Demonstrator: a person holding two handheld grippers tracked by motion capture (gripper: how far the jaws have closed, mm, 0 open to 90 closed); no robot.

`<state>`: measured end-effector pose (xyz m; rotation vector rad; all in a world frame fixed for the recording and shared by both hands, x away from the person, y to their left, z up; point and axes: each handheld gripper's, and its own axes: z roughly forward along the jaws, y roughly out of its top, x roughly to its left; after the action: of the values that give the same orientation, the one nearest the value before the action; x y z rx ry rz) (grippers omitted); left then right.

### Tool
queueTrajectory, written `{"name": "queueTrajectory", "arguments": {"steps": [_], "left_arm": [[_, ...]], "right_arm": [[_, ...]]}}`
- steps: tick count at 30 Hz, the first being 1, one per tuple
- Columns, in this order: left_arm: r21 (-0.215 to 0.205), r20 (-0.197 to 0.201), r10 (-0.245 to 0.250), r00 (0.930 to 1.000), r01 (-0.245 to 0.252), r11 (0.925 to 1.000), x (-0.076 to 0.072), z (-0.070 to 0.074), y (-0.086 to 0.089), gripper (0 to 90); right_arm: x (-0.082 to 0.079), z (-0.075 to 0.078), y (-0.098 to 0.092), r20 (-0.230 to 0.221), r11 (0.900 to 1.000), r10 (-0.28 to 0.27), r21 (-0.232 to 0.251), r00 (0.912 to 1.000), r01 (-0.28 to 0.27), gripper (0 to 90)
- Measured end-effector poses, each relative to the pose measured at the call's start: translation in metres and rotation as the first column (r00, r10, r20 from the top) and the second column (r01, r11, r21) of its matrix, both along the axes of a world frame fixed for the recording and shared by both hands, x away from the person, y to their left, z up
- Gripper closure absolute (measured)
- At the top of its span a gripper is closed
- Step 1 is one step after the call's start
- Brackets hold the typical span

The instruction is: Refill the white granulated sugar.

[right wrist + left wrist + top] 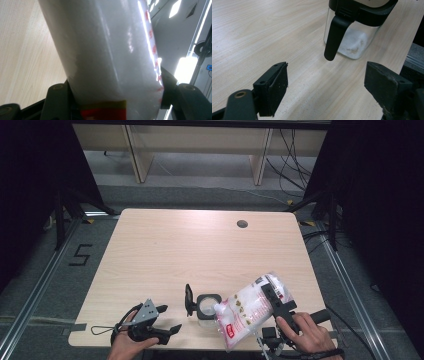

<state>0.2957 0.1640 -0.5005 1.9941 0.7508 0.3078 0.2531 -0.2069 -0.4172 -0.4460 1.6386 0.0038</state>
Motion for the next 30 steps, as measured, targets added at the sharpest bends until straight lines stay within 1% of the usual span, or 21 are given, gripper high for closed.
{"name": "queueTrajectory", "arguments": {"steps": [2, 4, 6, 7, 8, 9, 10, 11, 12, 14, 15, 16, 18, 19, 20, 22, 23, 26, 27, 28, 30], "left_arm": [[0.004, 0.001, -0.002, 1.0, 0.002, 1.0, -0.0002, -0.0003, 0.0004, 18.5], [0.006, 0.003, 0.0, 1.0, 0.0, 1.0, 0.0002, -0.0002, 0.0007, 18.5], [0.003, 0.002, -0.002, 1.0, 0.002, 1.0, -0.0001, -0.0002, 0.0004, 18.5], [0.008, 0.0, -0.005, 1.0, 0.005, 1.0, -0.0002, 0.0001, 0.0006, 18.5], [0.009, -0.002, -0.003, 1.0, 0.003, 1.0, -0.0003, 0.0002, 0.0004, 18.5], [0.007, 0.001, -0.004, 1.0, 0.004, 1.0, -0.0002, 0.0, 0.0006, 18.5], [0.0, 0.007, 0.001, 1.0, -0.001, 1.0, 0.0003, -0.0001, 0.0002, 18.5], [0.008, 0.016, -0.003, 0.9999, 0.003, 1.0, 0.0009, 0.0, 0.0009, 18.5], [-0.008, 0.01, 0.0, 0.9999, 0.0, 1.0, 0.0001, -0.0005, 0.0004, 18.5], [0.003, 0.004, -0.001, 1.0, 0.001, 1.0, 0.0002, 0.0005, 0.0009, 18.5], [-0.016, 0.002, 0.007, 1.0, -0.007, 0.9998, -0.0003, 0.0, -0.0004, 18.5], [-0.014, 0.003, 0.005, 1.0, -0.005, 0.9999, -0.0007, -0.0001, -0.0003, 18.5], [-0.013, -0.002, 0.007, 1.0, -0.007, 0.9999, -0.0011, 0.0003, -0.0005, 18.5], [0.005, 0.007, -0.004, 1.0, 0.004, 1.0, -0.0001, 0.0007, 0.0015, 18.5], [0.003, 0.001, 0.003, 1.0, -0.003, 1.0, -0.0004, 0.0015, 0.0013, 18.5], [0.002, 0.005, 0.0, 1.0, 0.0, 1.0, -0.0005, 0.0012, 0.0015, 18.5], [-0.004, -0.004, 0.009, 1.0, -0.009, 1.0, -0.0011, 0.001, 0.0012, 18.5], [0.002, -0.003, 0.007, 1.0, -0.007, 1.0, -0.0007, 0.0014, 0.0012, 18.5], [-0.006, 0.001, 0.005, 1.0, -0.005, 1.0, -0.0009, 0.0006, 0.0009, 18.5], [0.0, 0.007, -0.002, 1.0, 0.002, 1.0, -0.0004, 0.0008, 0.0013, 18.5], [-0.003, -0.009, 0.014, 0.9999, -0.014, 0.9999, -0.0013, 0.0015, 0.0009, 18.5]], "right_arm": [[-0.0004, 0.001, 0.0, 0.0, 1.0, 0.003, -0.006, 1.0, -0.003, 41.3], [-0.0002, 0.001, -0.0002, 0.002, 1.0, 0.005, 0.005, 1.0, -0.005, 41.3], [0.0002, 0.0017, -0.0008, 0.006, 1.0, 0.001, -0.005, 1.0, -0.001, 41.3], [0.0004, 0.0001, -0.0022, -0.002, 1.0, -0.008, 0.011, 1.0, 0.008, 41.3], [0.0008, 0.0021, -0.0019, 0.012, 1.0, 0.002, -0.004, 0.9999, -0.002, 41.3], [0.0013, 0.0008, -0.0032, 0.003, 1.0, -0.006, 0.009, 1.0, 0.006, 41.3], [0.0005, 0.0011, -0.0036, 0.006, 1.0, -0.016, 0.004, 0.9999, 0.016, 41.4], [0.0004, -0.0011, -0.0041, -0.003, 0.999, -0.025, 0.025, 0.9997, 0.025, 41.3], [0.0001, -0.0004, -0.004, 0.003, 1.0, -0.02, 0.006, 0.9998, 0.02, 41.3], [0.0008, -0.0009, -0.0029, -0.004, 1.0, -0.013, 0.009, 0.9999, 0.013, 41.3], [0.001, -0.001, -0.0026, -0.008, 1.0, -0.01, 0.01, 0.9999, 0.01, 41.3], [0.0009, 0.0003, -0.0015, 0.002, 1.0, 0.001, -0.009, 1.0, -0.001, 41.3], [0.0002, -0.0011, -0.0016, -0.003, 1.0, -0.007, 0.006, 1.0, 0.007, 41.3], [-0.0001, -0.0016, -0.0018, -0.003, 1.0, -0.011, 0.013, 0.9999, 0.011, 41.3], [0.0014, 0.0006, -0.0015, 0.006, 1.0, 0.006, -0.011, 1.0, -0.006, 41.3], [0.0009, 0.0006, -0.0024, 0.003, 1.0, 0.001, -0.011, 1.0, -0.001, 41.3], [0.0002, -0.0016, -0.0038, -0.007, 1.0, -0.015, 0.011, 0.9999, 0.015, 41.3], [0.0, 0.002, -0.0025, 0.007, 1.0, 0.0, -0.003, 1.0, 0.0, 41.3], [-0.0005, 0.0006, -0.0026, -0.006, 1.0, -0.004, 0.015, 1.0, 0.004, 41.3], [-0.001, 0.0018, -0.0023, 0.005, 1.0, 0.005, 0.001, 1.0, -0.005, 41.3], [-0.0016, 0.0013, -0.0022, -0.004, 1.0, 0.0, 0.017, 1.0, 0.0, 41.3]]}}
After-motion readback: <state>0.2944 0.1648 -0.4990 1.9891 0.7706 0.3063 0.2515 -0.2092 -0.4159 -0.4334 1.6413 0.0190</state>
